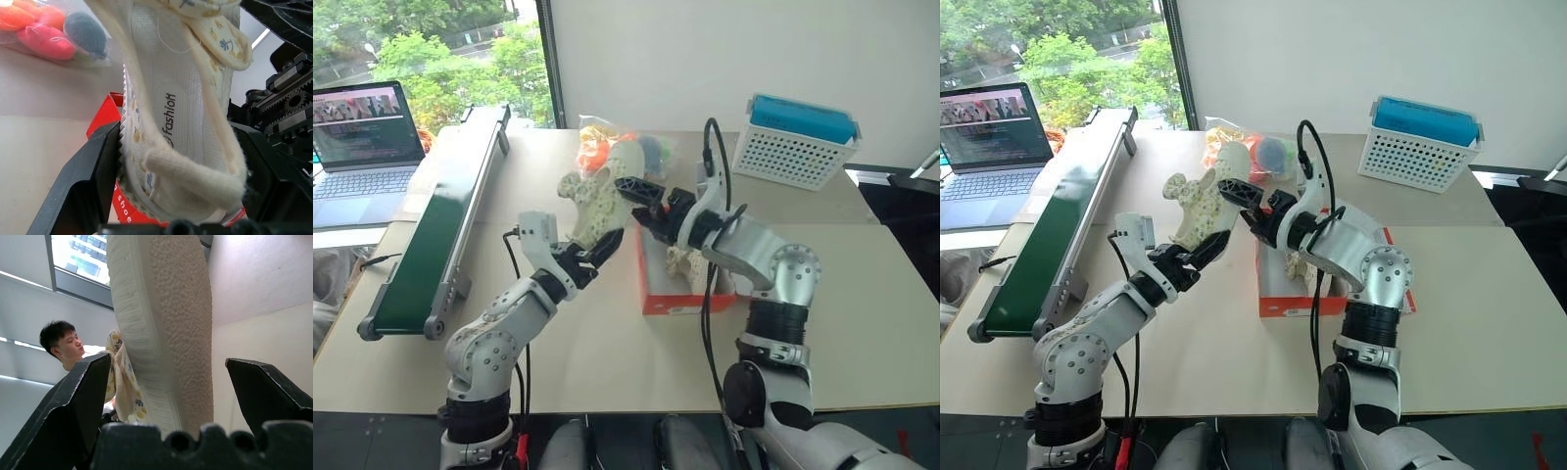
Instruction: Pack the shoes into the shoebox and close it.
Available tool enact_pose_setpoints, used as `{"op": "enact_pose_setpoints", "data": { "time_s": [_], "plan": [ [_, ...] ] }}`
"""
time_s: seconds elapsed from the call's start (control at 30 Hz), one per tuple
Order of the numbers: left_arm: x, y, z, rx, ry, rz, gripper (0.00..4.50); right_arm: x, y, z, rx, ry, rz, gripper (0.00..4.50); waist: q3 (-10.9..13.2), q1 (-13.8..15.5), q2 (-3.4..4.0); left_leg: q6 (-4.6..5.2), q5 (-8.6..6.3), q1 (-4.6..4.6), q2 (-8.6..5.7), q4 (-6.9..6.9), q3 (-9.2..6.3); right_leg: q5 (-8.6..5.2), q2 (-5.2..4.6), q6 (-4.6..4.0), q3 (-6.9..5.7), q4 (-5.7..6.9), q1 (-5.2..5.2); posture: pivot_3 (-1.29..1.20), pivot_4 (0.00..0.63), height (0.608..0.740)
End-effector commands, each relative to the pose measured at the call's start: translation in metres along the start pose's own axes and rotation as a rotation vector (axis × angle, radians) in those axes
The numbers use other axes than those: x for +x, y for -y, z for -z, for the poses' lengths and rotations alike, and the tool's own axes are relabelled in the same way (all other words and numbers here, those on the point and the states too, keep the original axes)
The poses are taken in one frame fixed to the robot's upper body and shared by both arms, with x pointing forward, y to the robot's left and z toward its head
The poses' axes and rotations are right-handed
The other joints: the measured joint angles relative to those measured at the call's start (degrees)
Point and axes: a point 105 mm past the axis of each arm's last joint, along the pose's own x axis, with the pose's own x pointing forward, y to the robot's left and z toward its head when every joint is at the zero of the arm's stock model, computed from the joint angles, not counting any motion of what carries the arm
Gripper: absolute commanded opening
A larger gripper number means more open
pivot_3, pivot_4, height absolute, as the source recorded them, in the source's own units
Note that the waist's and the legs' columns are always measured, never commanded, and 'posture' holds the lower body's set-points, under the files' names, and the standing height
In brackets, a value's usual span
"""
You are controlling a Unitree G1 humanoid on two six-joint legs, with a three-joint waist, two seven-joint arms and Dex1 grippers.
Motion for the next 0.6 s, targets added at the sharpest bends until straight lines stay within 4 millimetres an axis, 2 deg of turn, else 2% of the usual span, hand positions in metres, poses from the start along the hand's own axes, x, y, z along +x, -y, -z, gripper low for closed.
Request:
{"op": "enact_pose_setpoints", "data": {
  "time_s": [0.03, 0.2, 0.33, 0.6],
  "plan": [
    [-0.0017, 0.0107, -0.012, 0.033, 0.051, 0.038, 3.1, -0.0033, -0.013, -0.0061, -0.035, 0.037, -0.047, 3.52, 0.0, 0.0, 0.0, 0.0, 0.0, 0.0, 0.0, 0.0, 0.0, 0.0, 0.0, 0.0, 0.0, -0.01, 0.0, 0.0, 0.15, 0.74],
    [-0.002, 0.0097, -0.0112, 0.042, 0.047, 0.033, 3.1, -0.0035, -0.0141, -0.0065, -0.047, 0.041, -0.047, 1.75, 0.0, 0.0, 0.0, 0.01, 0.0, -0.02, 0.0, 0.0, 0.0, 0.0, 0.0, 0.0, 0.0, -0.03, 0.0, 0.0, 0.15, 0.74],
    [-0.0017, 0.0102, -0.0105, 0.051, 0.042, 0.034, 3.1, -0.0031, -0.0152, -0.0055, -0.053, 0.036, -0.047, 0.7, 0.0, 0.0, 0.0, 0.01, 0.0, -0.03, 0.0, 0.0, -0.01, 0.0, -0.01, 0.0, -0.01, -0.04, 0.0, 0.0, 0.15, 0.74],
    [0.0003, 0.0156, -0.0049, 0.186, 0.008, 0.055, 3.1, -0.0033, -0.0166, -0.0068, -0.041, 0.068, -0.041, 0.7, 0.0, 0.0, 0.01, 0.02, -0.01, -0.05, 0.0, 0.0, -0.01, 0.0, -0.01, 0.0, -0.01, -0.09, 0.0, 0.0, 0.15, 0.74]
  ]
}}
